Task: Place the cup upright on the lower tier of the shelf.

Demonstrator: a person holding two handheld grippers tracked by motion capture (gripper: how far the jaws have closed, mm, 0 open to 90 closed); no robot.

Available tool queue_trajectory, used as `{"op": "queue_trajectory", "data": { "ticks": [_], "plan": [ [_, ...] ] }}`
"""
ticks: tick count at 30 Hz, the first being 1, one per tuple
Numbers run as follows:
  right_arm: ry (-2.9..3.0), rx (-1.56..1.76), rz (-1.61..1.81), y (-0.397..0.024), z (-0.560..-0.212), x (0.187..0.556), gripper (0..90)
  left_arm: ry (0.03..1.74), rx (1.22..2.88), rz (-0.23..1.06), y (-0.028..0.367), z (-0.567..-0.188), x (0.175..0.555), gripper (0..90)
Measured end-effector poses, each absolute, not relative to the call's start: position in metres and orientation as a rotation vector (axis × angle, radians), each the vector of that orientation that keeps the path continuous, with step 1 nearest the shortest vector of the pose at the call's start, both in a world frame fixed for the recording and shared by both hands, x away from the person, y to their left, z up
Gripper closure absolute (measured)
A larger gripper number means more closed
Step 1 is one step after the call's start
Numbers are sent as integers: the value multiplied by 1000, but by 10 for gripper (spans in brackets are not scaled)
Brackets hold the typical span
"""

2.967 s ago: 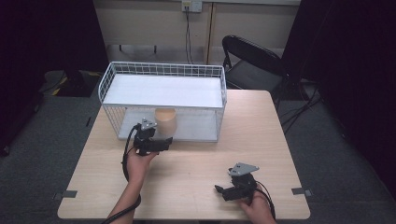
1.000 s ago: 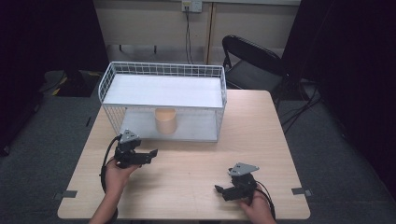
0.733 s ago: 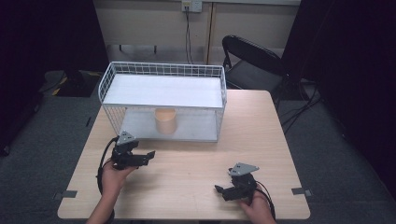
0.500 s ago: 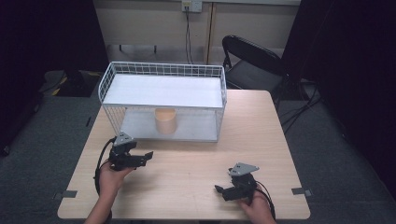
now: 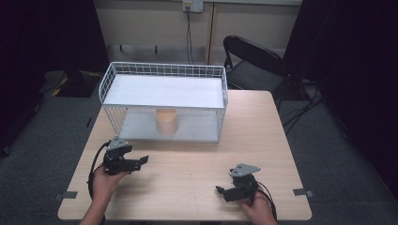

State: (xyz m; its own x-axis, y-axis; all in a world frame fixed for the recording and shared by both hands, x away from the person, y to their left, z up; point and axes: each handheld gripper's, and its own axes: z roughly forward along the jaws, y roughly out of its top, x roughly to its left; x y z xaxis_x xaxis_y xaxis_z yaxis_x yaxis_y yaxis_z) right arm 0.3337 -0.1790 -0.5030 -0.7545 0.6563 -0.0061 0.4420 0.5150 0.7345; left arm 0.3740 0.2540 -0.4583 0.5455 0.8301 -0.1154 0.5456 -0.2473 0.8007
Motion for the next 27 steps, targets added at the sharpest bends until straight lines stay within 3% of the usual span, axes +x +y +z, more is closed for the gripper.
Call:
{"op": "queue_trajectory", "data": {
  "ticks": [27],
  "plan": [
    [2476, 922, 1080, -179, -503, 334, 129, 1103, 1930, 385, 278, -470, 366, 156]
  ]
}}
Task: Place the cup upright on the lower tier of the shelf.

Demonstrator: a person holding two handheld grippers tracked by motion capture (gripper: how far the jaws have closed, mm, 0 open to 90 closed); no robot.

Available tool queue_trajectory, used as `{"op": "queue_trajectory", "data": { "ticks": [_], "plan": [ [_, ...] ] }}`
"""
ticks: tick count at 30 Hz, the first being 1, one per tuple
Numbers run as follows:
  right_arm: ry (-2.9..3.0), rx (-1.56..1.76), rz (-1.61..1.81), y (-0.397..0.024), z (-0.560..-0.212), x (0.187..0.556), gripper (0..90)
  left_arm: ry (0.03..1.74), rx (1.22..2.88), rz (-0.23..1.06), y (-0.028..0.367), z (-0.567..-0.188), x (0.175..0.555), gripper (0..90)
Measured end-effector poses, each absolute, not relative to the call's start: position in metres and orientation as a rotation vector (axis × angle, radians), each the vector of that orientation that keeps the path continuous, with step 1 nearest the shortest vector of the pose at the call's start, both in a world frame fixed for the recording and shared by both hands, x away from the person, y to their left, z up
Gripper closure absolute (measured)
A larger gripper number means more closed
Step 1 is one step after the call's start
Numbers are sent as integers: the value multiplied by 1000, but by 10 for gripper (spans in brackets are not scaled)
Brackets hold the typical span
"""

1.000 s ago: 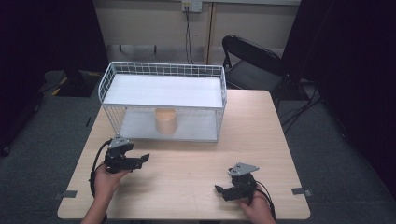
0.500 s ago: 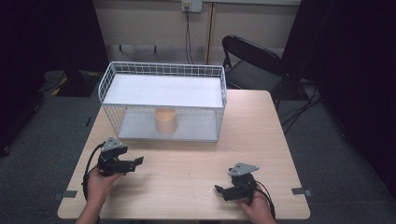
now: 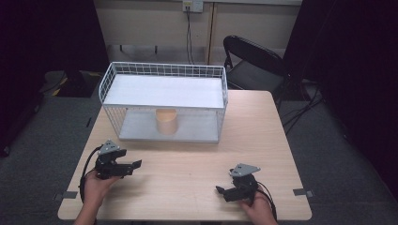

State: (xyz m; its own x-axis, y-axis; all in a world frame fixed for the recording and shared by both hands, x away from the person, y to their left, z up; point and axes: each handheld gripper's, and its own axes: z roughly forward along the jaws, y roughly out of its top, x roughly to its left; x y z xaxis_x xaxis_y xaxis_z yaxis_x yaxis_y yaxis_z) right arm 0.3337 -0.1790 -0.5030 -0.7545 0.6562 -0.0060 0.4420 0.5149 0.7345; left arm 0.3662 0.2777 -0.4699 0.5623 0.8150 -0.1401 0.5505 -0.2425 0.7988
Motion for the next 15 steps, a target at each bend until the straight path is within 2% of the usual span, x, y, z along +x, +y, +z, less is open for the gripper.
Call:
{"op": "queue_trajectory", "data": {
  "ticks": [15],
  "plan": [
    [2476, 922, 1080, -179, -503, 334, 129, 1129, 1996, 397, 279, -477, 365, 154]
  ]
}}
